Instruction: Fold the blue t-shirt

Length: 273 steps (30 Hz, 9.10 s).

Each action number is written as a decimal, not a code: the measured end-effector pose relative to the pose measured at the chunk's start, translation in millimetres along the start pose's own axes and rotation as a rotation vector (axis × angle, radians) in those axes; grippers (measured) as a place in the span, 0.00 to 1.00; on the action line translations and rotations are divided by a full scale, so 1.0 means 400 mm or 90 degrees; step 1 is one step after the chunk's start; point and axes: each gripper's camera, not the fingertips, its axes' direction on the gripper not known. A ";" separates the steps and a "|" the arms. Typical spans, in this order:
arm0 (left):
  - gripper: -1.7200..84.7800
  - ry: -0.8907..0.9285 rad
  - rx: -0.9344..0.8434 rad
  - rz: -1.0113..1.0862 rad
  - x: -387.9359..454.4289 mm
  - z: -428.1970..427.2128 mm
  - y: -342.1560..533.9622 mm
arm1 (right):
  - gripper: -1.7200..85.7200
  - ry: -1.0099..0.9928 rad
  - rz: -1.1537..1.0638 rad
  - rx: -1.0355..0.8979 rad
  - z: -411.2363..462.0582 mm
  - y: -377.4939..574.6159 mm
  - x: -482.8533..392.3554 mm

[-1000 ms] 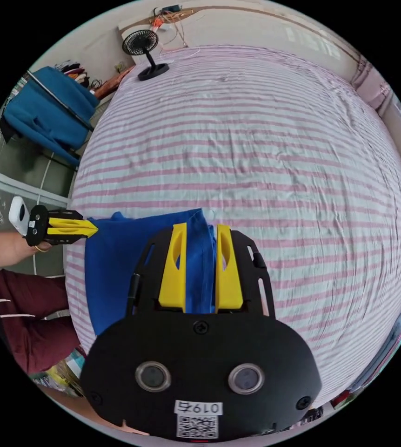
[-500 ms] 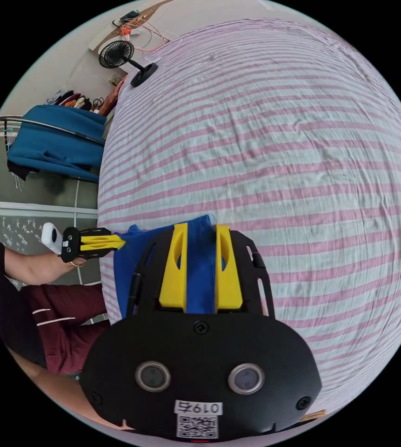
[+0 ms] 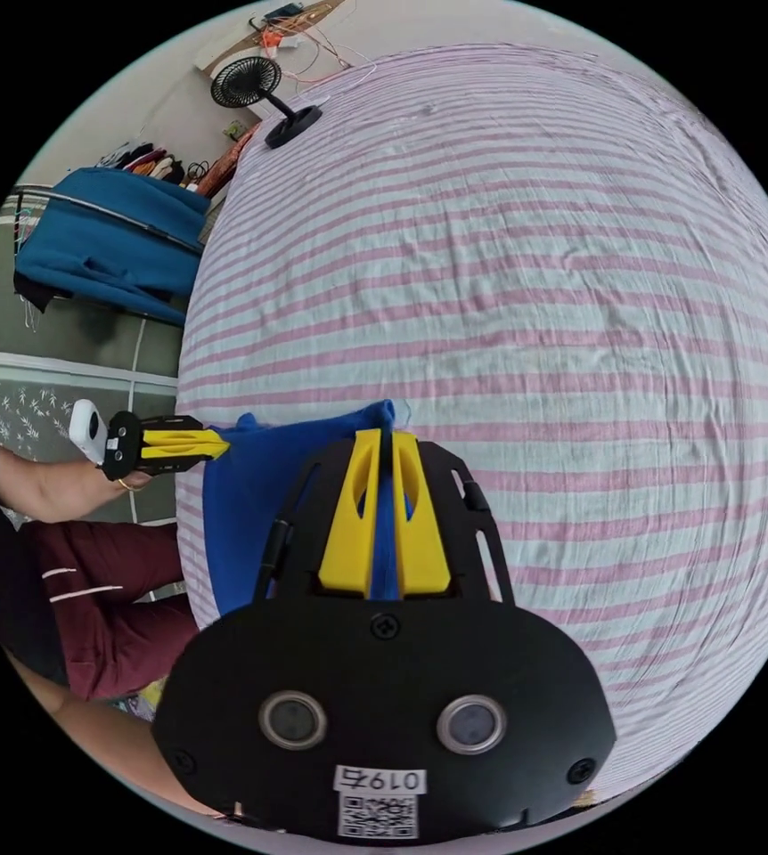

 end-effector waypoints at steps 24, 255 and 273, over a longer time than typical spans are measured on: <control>0.03 0.089 0.001 0.021 0.112 -0.049 -0.062 | 0.09 0.023 0.046 -0.033 -0.038 0.268 0.130; 0.04 0.550 -0.499 0.062 -0.081 0.405 -2.173 | 0.07 0.739 0.343 0.106 1.709 -0.416 -1.483; 0.04 0.514 -0.560 0.195 0.388 0.076 -2.267 | 0.01 0.362 0.551 0.522 1.796 0.180 -1.222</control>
